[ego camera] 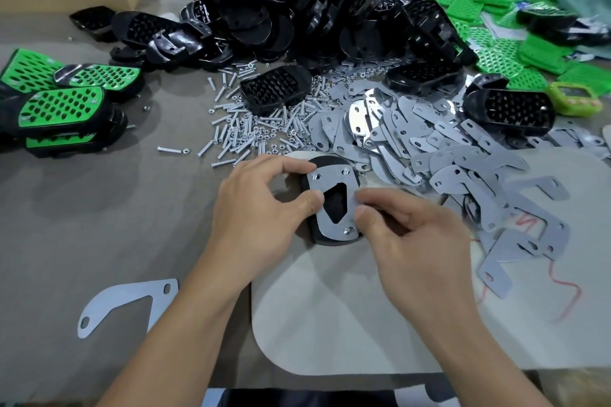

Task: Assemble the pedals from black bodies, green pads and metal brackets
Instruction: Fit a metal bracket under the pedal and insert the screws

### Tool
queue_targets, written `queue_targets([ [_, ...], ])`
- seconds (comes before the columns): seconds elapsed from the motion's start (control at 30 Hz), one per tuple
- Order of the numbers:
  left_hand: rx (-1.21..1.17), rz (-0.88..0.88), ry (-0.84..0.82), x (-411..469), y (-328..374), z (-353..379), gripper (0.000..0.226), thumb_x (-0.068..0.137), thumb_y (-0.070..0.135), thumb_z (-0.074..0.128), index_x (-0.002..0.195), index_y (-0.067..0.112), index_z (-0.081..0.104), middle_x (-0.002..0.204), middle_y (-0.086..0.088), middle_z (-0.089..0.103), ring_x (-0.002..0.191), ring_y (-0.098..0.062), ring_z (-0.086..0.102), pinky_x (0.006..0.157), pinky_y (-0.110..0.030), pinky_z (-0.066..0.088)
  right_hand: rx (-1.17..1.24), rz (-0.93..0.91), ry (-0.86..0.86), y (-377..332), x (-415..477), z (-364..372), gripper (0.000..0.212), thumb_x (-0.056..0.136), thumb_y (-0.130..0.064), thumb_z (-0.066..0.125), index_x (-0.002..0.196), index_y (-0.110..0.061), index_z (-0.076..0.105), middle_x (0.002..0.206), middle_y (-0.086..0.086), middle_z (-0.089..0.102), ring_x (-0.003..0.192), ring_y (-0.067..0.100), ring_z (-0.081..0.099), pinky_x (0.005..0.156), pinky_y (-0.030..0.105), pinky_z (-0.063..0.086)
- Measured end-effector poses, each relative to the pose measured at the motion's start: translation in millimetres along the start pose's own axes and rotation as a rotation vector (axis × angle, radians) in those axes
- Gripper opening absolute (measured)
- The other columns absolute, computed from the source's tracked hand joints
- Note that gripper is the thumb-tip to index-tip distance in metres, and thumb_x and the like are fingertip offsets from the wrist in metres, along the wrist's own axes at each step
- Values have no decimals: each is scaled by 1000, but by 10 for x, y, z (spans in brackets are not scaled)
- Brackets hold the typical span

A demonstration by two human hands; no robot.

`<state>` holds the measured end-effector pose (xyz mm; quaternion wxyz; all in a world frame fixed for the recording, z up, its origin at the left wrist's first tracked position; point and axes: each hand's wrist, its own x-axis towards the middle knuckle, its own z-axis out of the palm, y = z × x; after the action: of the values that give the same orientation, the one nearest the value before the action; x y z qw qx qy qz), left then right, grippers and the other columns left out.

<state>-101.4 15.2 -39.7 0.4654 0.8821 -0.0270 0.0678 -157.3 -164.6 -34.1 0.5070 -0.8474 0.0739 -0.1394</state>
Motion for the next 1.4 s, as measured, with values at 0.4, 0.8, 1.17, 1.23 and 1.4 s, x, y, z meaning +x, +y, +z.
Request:
queue_targets([
  [0.4,61,-8,60,44,59,108,19,65,55,72,78,47,61,92,25,62,98,-6,52,87,-32,42,-223,-87,27,-116,-64,103,27,87,-31,56,105,-35,76,84,-19,73,87,1,63,76,7,41],
  [0.8,119,-138,72,136,145,150,26,57,55,80,68,41,61,81,24,60,93,-12,57,73,-32,39,-224,-69,-25,-149,-3,39,32,86,-32,51,103,-41,77,79,-27,66,75,5,61,70,26,47],
  [1.17,83,-230,52,177,178,142,43,44,61,77,83,56,62,73,23,62,86,-13,62,65,-30,39,-200,-171,-167,-478,823,-17,33,87,-13,51,84,-30,79,63,-5,72,38,7,48,39,10,31],
  [1.23,88,-225,47,176,182,140,44,44,62,77,84,55,61,71,22,61,84,-14,60,63,-30,37,-263,-203,-253,-564,1032,107,33,86,-12,52,83,-30,79,62,-8,71,42,10,51,41,10,35],
  [1.4,83,-215,62,177,187,132,36,41,61,75,75,55,62,60,23,51,74,-13,51,58,-29,30,-494,-348,-478,-665,1470,425,28,84,-10,64,89,-31,82,72,-20,70,66,-1,62,59,-1,39],
])
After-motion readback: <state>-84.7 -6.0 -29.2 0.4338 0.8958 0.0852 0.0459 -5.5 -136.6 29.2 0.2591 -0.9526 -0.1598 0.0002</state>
